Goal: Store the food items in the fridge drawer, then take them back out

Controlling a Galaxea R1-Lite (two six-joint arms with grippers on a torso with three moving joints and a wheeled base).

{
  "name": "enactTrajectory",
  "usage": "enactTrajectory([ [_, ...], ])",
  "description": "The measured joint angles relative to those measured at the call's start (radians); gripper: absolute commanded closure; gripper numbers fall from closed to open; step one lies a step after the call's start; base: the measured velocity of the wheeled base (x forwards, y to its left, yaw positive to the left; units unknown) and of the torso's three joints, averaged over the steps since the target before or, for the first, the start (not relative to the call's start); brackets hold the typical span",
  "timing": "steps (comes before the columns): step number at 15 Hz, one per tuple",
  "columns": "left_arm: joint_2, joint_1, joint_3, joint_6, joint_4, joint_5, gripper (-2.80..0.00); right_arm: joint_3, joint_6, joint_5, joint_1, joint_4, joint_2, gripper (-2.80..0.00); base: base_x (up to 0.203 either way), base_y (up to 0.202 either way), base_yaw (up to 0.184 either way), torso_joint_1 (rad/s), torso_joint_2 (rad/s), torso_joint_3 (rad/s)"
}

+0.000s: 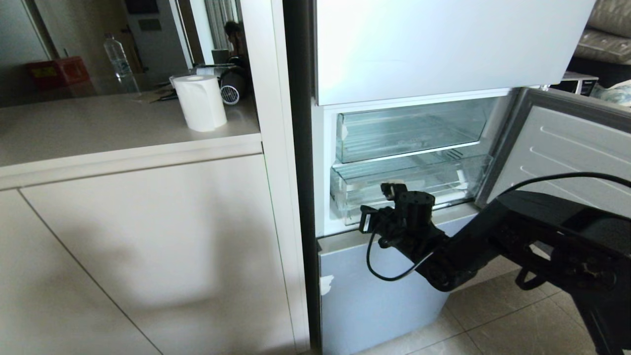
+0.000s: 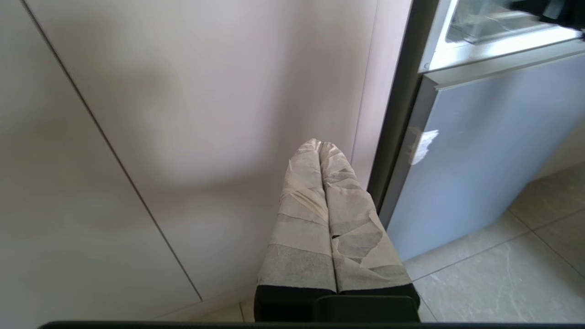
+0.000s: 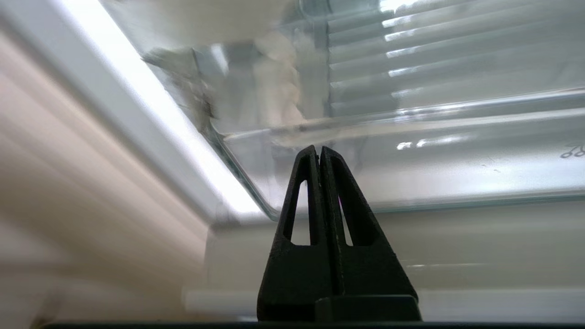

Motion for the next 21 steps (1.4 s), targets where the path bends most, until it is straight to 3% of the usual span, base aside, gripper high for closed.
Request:
enactTrajectory([
  [4, 0.0, 0.0, 0.0, 0.0, 0.0, 0.0, 0.0, -0.334, -0.011, -0.014, -0.008, 0.123, 0.153, 0.0, 0.0, 0.0, 0.0, 0.0, 0.0, 0.0],
  [6, 0.0, 0.0, 0.0, 0.0, 0.0, 0.0, 0.0, -0.362, -0.007, -0.029, -0.004, 0.133, 0.169, 0.0, 0.0, 0.0, 0.0, 0.0, 0.0, 0.0],
  [8, 0.0, -0.001, 0.0, 0.0, 0.0, 0.0, 0.0, -0.229, 0.004, -0.034, 0.006, 0.102, 0.125, 0.0, 0.0, 0.0, 0.0, 0.0, 0.0, 0.0],
  [10, 0.0, 0.0, 0.0, 0.0, 0.0, 0.0, 0.0, 0.021, 0.015, -0.039, 0.02, 0.058, 0.011, 0.0, 0.0, 0.0, 0.0, 0.0, 0.0, 0.0],
  [14, 0.0, 0.0, 0.0, 0.0, 0.0, 0.0, 0.0, 0.507, 0.027, -0.044, 0.038, 0.008, -0.379, 0.0, 0.0, 0.0, 0.0, 0.0, 0.0, 0.0],
  [17, 0.0, -0.001, 0.0, 0.0, 0.0, 0.0, 0.0, 0.764, 0.038, -0.059, 0.042, -0.005, -0.688, 0.0, 0.0, 0.0, 0.0, 0.0, 0.0, 0.0],
  [19, 0.0, 0.0, 0.0, 0.0, 0.0, 0.0, 0.0, 0.877, 0.056, -0.147, 0.042, -0.009, -0.847, 0.0, 0.0, 0.0, 0.0, 0.0, 0.0, 0.0],
  [21, 0.0, 0.0, 0.0, 0.0, 0.0, 0.0, 0.0, 0.941, 0.069, -0.314, 0.037, -0.01, -0.969, 0.0, 0.0, 0.0, 0.0, 0.0, 0.0, 0.0],
])
